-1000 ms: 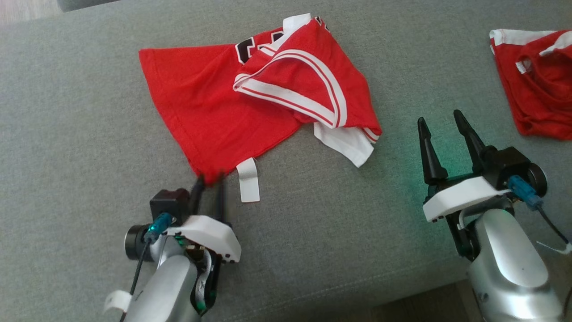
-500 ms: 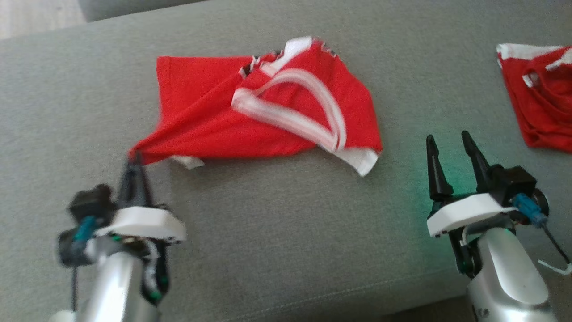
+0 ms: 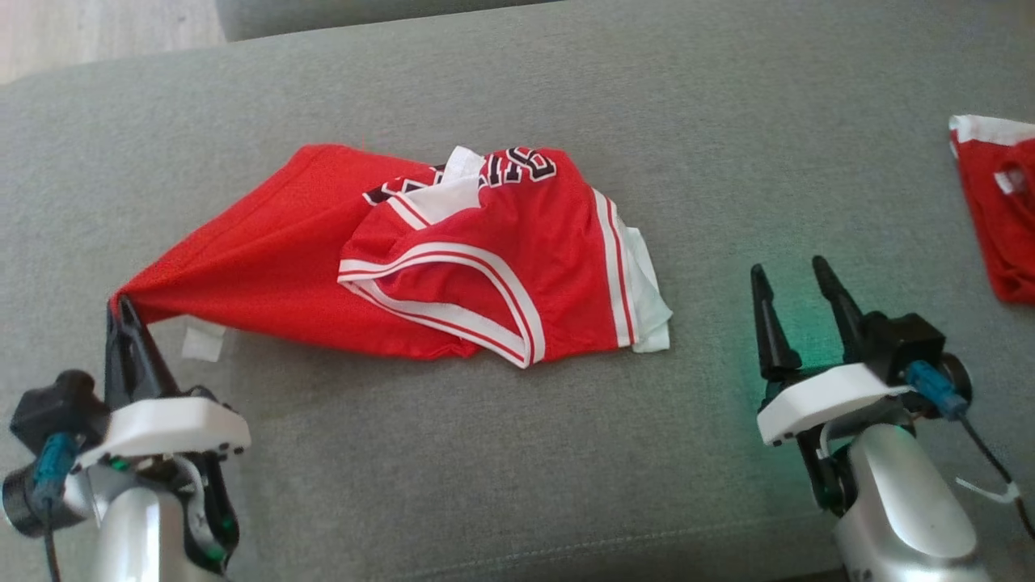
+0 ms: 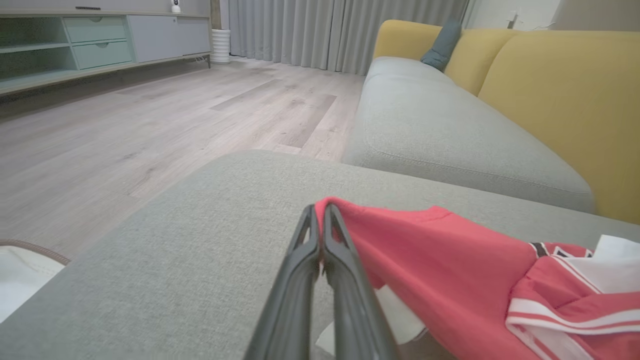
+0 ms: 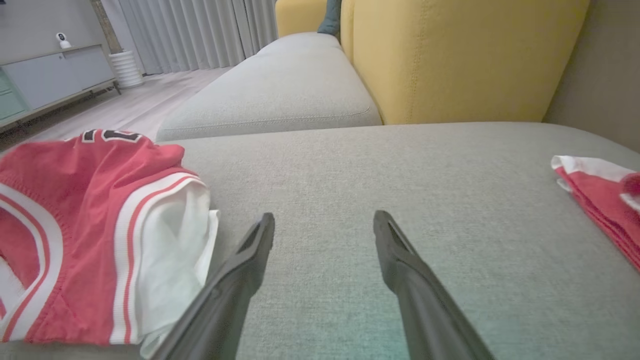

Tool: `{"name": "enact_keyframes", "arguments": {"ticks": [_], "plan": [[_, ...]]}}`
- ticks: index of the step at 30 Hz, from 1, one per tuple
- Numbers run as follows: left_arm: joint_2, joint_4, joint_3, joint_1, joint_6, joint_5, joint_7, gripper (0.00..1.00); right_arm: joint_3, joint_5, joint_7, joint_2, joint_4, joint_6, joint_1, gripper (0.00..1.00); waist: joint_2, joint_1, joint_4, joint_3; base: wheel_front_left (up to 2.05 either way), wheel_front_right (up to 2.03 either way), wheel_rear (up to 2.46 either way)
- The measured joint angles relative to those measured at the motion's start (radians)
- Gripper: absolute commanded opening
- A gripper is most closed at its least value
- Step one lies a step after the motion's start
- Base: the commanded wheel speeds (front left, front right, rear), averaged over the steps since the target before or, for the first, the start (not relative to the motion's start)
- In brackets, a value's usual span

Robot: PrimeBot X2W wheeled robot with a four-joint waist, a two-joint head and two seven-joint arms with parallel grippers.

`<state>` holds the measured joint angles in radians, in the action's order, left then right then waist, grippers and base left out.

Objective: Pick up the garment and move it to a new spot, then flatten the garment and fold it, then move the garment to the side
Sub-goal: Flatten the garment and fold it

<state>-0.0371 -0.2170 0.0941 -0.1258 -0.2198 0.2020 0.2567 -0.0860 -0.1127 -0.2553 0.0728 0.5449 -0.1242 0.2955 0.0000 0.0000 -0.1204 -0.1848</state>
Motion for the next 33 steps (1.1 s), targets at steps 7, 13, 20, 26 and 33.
{"name": "enact_keyframes", "arguments": {"ticks": [7,13,20,26,33], "plan": [[0.000,-0.024,-0.073,0.014,-0.009,0.016,0.000,1.00,-0.052,0.000,0.000,-0.001,0.041,0.000,-0.001,1.00,0.0000,0.0000,0.033,-0.001,0.00,0.00,0.00],[-0.001,-0.033,-0.149,0.014,-0.009,0.030,0.000,1.00,-0.126,0.008,0.000,-0.002,0.129,0.000,-0.001,1.00,0.0000,0.0000,0.060,-0.003,0.00,0.00,0.00],[-0.001,-0.033,-0.179,0.015,-0.008,0.030,0.000,1.00,-0.173,0.024,0.000,-0.003,0.204,0.000,0.002,1.00,0.0000,0.0000,0.075,-0.008,0.00,0.00,0.00],[-0.001,-0.024,-0.183,0.015,-0.003,0.029,0.000,1.00,-0.200,0.026,-0.004,-0.003,0.246,0.000,0.026,0.84,0.0000,0.0000,0.074,-0.004,0.00,0.00,0.00],[-0.001,-0.015,-0.191,0.014,0.001,0.028,0.000,1.00,-0.200,0.024,-0.005,-0.012,0.287,0.000,0.067,0.00,0.0000,0.0000,0.068,-0.010,0.00,0.00,0.00]]}}
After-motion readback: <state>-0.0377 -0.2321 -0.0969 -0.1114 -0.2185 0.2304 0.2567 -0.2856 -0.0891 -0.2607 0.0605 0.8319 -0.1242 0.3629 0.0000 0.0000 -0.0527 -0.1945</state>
